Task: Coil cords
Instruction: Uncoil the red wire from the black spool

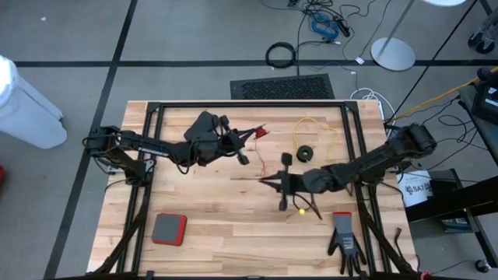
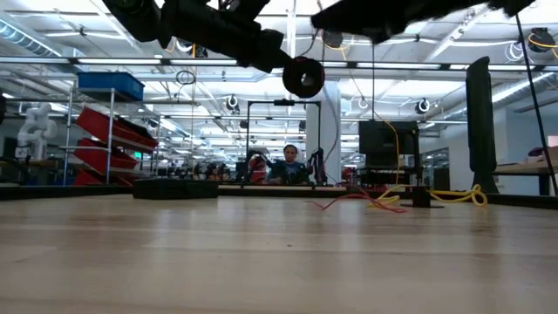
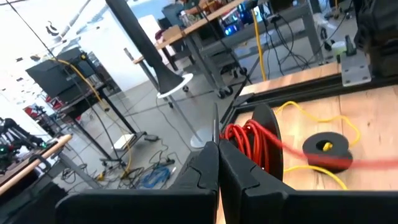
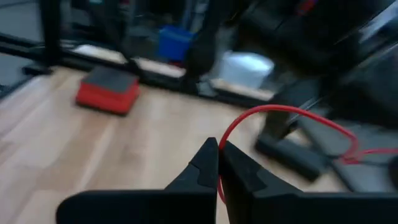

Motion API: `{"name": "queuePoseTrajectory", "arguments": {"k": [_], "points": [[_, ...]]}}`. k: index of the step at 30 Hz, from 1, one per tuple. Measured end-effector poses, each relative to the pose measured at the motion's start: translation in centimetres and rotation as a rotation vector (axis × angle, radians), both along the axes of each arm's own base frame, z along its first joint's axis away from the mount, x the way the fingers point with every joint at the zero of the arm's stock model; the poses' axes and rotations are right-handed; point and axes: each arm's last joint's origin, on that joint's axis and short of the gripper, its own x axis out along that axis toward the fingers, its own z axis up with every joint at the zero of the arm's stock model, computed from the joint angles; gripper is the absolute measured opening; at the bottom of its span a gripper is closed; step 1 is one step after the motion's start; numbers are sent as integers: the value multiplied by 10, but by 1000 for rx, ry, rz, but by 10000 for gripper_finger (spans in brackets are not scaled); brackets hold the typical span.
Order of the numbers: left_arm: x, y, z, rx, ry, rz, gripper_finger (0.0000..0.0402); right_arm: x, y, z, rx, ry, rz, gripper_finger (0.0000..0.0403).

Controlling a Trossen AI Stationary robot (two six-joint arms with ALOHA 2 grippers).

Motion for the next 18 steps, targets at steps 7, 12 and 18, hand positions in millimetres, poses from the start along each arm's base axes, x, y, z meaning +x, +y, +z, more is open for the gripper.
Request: {"name": "queuePoseTrajectory", "arguments": {"k": [7, 12, 18], "points": [[0, -1, -1, -7, 5, -8, 0, -31, 7, 17, -102, -13, -434, 0], [0, -1, -1, -27, -7, -17, 0, -47, -6, 11, -20, 50, -537, 0], [1, -2, 1, -30, -25, -45, 0, -59, -25, -10, 152, 202, -589, 0]]}}
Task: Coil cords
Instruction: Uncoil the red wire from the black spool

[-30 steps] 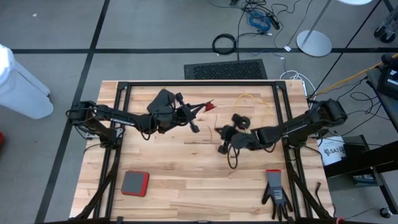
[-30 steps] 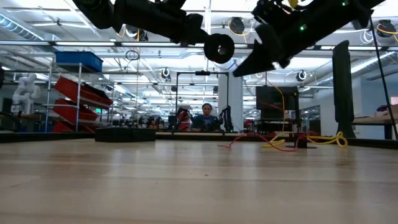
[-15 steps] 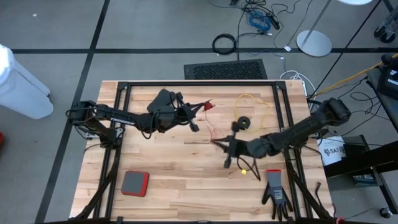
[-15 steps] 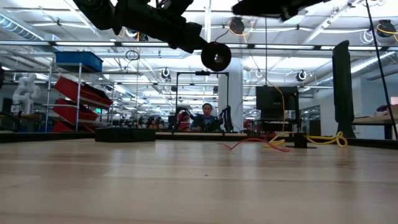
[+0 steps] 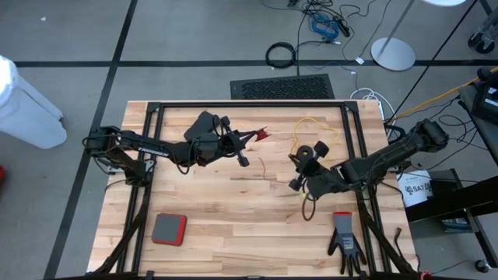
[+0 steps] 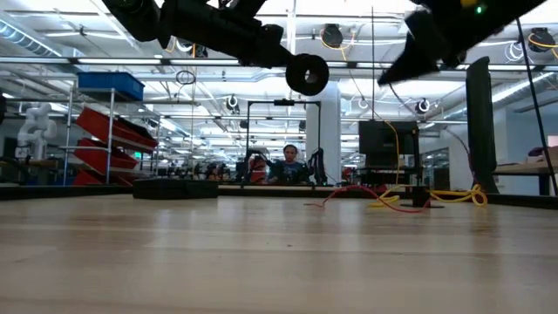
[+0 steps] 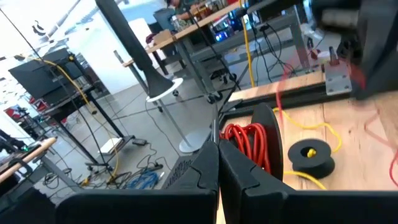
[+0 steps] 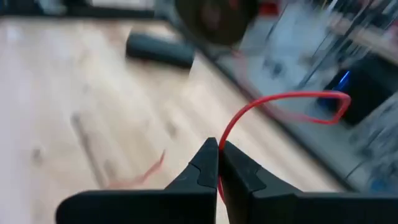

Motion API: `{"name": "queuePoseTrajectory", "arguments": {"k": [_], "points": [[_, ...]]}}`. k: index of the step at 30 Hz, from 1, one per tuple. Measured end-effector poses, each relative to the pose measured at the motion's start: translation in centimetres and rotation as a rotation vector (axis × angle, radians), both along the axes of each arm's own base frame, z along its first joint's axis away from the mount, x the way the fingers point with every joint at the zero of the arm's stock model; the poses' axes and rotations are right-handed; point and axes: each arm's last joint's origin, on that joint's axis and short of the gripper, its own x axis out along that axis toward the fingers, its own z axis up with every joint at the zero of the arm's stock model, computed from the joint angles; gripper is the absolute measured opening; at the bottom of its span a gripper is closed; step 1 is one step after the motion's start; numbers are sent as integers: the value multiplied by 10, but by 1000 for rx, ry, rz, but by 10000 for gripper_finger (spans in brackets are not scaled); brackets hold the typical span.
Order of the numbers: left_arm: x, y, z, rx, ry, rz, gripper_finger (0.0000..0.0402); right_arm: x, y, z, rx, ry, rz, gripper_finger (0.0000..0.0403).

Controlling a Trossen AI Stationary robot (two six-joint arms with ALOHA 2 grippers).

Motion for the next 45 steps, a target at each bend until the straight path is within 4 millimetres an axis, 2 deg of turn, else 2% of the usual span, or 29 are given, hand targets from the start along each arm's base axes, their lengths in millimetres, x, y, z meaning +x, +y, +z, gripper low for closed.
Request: {"name": "queuePoseTrajectory", "arguments": {"k": [7, 13, 16, 23, 26, 32, 39, 45], "points": [[0, -1, 2, 0, -26, -22, 0, 12, -4, -19, 184, 117, 113, 0], [0, -1, 2, 0, -26, -22, 0, 24, 0, -25, 190, 131, 212, 11], [0, -1, 2, -1, -26, -22, 0, 25, 2, -27, 184, 135, 225, 49], [0, -1, 2, -1, -26, -22, 0, 26, 6, -27, 186, 128, 247, 166], [0, -1, 2, -1, -27, -22, 0, 32, 7, -21, 166, 56, 267, 191], [0, -1, 3, -1, -32, -22, 0, 56, 3, -11, 43, -104, 328, 181], [1, -4, 3, 1, -31, -32, 0, 81, -22, -23, -64, -150, 278, 153], [1, -4, 3, 1, -30, -35, 0, 90, -40, -31, -94, -163, 224, 146]]}}
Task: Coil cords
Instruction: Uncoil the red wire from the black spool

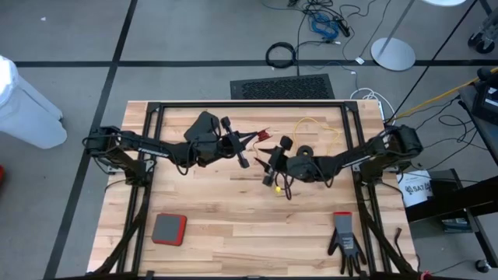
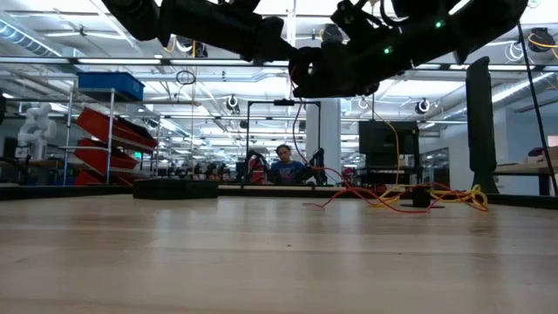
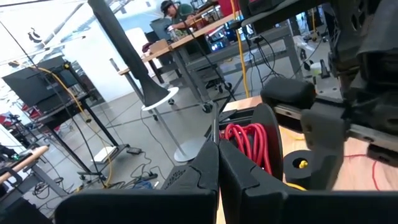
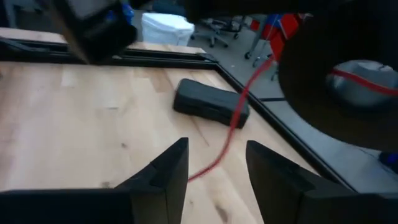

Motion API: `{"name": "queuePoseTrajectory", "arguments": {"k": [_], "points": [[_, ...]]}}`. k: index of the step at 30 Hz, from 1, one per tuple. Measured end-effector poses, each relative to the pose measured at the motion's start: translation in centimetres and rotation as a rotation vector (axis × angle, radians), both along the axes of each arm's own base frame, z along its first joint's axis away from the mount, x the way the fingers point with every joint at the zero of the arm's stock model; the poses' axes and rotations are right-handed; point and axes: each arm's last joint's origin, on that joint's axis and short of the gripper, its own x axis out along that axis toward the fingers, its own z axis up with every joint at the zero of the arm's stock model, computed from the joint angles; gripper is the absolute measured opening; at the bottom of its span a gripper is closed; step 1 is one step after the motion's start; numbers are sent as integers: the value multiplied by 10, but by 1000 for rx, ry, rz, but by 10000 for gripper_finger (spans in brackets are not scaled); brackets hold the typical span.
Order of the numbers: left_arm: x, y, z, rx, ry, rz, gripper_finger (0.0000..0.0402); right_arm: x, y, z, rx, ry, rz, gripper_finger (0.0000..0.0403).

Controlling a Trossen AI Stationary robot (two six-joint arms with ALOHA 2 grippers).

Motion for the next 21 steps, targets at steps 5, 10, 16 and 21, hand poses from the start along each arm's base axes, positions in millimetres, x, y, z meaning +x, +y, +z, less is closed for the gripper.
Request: {"name": "queuePoseTrajectory", "arguments": {"k": [5, 10, 16, 21], "points": [[0, 0, 0, 0, 0, 0, 0, 2, -9, 2, -7, -29, -25, 146], [0, 0, 0, 0, 0, -1, 0, 2, -17, 5, -18, -47, -49, 146], [0, 0, 0, -1, -2, -2, 0, 3, -23, 6, -3, -68, -33, 138], [0, 0, 0, -1, -2, -3, 0, 4, -28, 6, 21, -79, -11, 93]]}}
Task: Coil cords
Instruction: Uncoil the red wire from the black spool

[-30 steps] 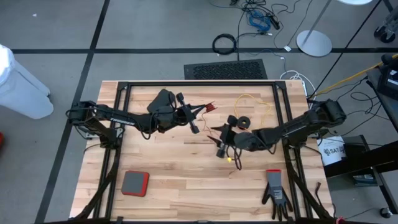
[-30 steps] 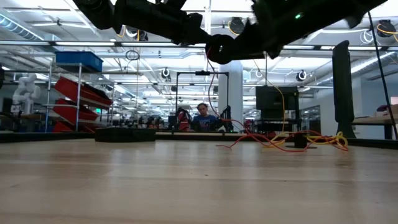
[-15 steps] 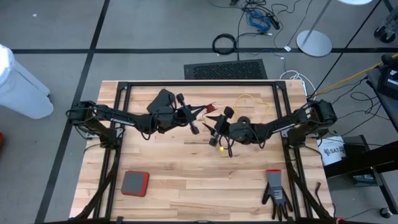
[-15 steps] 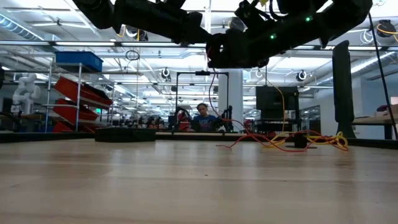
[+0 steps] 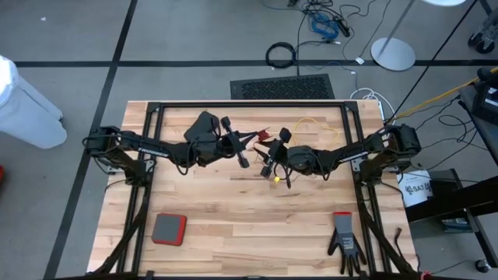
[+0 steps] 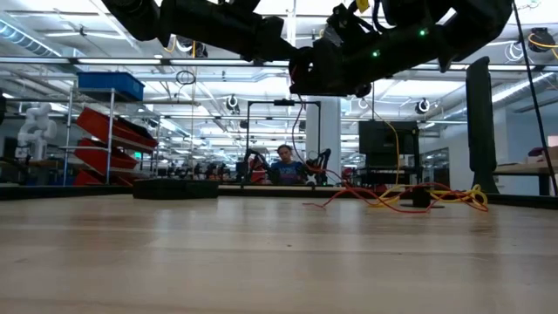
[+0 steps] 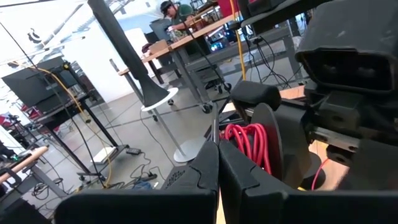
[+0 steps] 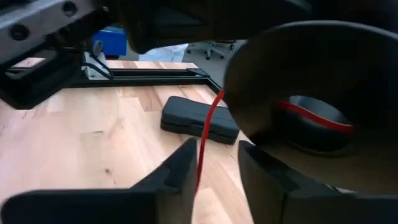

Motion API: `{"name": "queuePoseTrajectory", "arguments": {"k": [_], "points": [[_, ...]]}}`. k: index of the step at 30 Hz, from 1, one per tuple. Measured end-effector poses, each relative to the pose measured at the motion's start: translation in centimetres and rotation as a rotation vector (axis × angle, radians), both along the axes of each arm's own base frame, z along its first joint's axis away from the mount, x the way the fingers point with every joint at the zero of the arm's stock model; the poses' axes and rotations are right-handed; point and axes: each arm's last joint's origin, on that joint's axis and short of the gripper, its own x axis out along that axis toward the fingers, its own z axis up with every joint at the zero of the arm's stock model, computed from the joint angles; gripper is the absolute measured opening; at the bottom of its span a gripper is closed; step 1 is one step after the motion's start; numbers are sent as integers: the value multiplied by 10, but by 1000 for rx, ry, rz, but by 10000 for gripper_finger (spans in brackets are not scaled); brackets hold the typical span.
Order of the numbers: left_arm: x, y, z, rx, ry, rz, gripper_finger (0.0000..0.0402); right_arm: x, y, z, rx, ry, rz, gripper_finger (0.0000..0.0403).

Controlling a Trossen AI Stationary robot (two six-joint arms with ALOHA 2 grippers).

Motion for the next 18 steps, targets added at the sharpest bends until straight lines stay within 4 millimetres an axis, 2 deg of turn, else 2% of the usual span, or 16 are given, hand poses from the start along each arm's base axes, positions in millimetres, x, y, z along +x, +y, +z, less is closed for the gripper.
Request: {"name": "queuePoseTrajectory", "arguments": {"k": [7, 11, 14, 18], "points": [[0, 0, 0, 0, 0, 0, 0, 1, -1, 0, 17, 0, 74, 7], [0, 0, 0, 0, 0, 0, 0, 2, 4, 3, 14, -35, 105, 3], [0, 0, 0, 0, 6, 0, 0, 0, 15, 12, -26, -66, 137, 1], [0, 0, -1, 0, 13, 0, 0, -10, 32, 25, -122, -48, 18, 1]]}}
